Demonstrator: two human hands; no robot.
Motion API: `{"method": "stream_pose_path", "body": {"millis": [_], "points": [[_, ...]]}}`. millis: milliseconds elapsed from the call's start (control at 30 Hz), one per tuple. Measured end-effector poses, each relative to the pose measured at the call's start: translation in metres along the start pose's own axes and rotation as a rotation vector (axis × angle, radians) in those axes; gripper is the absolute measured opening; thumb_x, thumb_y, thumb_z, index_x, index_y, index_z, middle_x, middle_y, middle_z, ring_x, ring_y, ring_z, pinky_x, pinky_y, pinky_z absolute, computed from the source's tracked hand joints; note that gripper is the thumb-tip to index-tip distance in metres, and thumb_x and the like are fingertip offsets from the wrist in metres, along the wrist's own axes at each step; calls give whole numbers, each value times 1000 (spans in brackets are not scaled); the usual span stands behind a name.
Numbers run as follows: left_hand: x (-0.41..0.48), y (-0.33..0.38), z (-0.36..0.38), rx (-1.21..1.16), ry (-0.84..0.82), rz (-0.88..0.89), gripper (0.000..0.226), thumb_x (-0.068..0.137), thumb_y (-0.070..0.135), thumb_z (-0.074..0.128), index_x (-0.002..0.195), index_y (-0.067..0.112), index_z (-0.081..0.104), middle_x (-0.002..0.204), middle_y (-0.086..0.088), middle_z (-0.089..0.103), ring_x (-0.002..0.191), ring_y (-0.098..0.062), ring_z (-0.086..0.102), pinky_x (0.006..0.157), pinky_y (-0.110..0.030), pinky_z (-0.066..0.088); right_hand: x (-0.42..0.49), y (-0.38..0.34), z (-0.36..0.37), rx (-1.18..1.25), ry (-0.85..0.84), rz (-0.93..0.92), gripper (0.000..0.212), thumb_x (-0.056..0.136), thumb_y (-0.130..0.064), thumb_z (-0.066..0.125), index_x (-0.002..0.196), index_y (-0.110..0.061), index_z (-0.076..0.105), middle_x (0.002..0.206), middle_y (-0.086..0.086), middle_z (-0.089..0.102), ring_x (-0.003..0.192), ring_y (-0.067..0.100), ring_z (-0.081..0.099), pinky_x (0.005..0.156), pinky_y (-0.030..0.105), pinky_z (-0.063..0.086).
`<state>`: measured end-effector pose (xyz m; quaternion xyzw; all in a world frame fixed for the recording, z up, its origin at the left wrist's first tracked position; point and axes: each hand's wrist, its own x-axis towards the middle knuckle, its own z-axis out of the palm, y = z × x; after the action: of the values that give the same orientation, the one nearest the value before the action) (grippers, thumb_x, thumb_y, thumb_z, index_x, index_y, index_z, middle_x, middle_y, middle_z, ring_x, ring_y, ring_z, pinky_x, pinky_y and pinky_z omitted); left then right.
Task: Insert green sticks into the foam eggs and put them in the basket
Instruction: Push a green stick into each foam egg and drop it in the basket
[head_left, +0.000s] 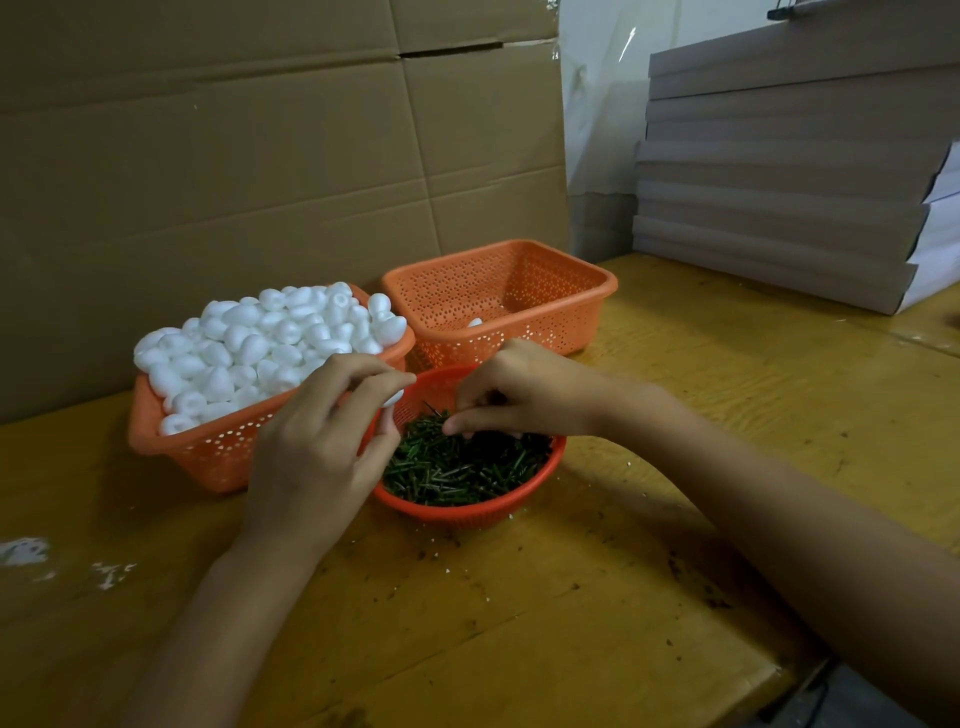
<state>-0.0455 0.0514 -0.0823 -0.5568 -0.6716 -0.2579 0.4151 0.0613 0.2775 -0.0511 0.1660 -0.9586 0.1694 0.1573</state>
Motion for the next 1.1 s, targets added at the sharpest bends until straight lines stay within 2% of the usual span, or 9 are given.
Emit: {"method": "stream_pose_path", "body": {"millis": [133,333,467,600,700,867,933,1000,1100], "points": [[-1,1,0,10,-13,-7,19,97,3,72,115,6,75,112,-9,68,90,-19,65,83,-17,43,0,-1,-2,-12,4,9,32,101,-38,68,79,-17,77,70,-12,70,62,5,63,60,20,42],[0,3,-3,17,-27,-5,15,98,9,76,111,4,76,108,-10,69,91,-24,69,78,-22,47,0,-2,-2,-16,-37,75,44,106,-44,56,73,-19,71,67,-6,68,62,9,62,61,13,36],[1,5,-4,15,-29,-8,17,97,9,77,113,3,77,107,-12,69,88,-24,68,75,-24,49,0,-3,-2,-9,-74,89,44,103,-46,59,67,-22,66,64,-8,67,60,6,64,59,13,40],[0,3,-2,36,-8,-10,21,98,20,73,111,4,78,102,-10,69,81,-21,65,71,-22,44,0,0,-1,-68,-112,59,53,100,-49,64,67,-8,68,59,2,63,53,16,56,51,17,34],[-2,3,1,15,-11,-17,23,101,24,71,112,5,79,101,-7,69,81,-19,64,72,-20,42,1,0,0,-62,-80,54,54,102,-50,61,68,-8,67,57,1,59,50,16,54,49,21,33],[2,8,5,-273,42,-238,31,96,27,74,126,20,72,102,9,64,78,-10,59,66,-20,48,0,-2,-1,-40,-36,50,50,103,-48,58,69,-11,58,59,1,55,52,14,52,51,26,37],[2,12,7,-430,60,-354,41,91,23,80,128,30,67,103,10,70,87,-14,69,75,-25,56,0,-3,-2,-34,-30,43,46,102,-45,62,71,-13,53,62,1,54,55,13,50,55,30,37],[2,15,10,-568,63,-472,43,88,17,86,125,30,67,104,9,74,97,-15,74,86,-31,61,0,-3,-2,-24,-25,32,42,100,-42,68,73,-14,52,63,0,53,57,12,49,56,29,37],[0,18,13,-698,54,-594,48,84,3,86,120,27,67,106,5,74,101,-13,77,88,-29,63,-2,-2,-3,6,-14,24,37,93,-38,78,77,-12,57,64,-5,53,58,10,48,55,18,33]]}}
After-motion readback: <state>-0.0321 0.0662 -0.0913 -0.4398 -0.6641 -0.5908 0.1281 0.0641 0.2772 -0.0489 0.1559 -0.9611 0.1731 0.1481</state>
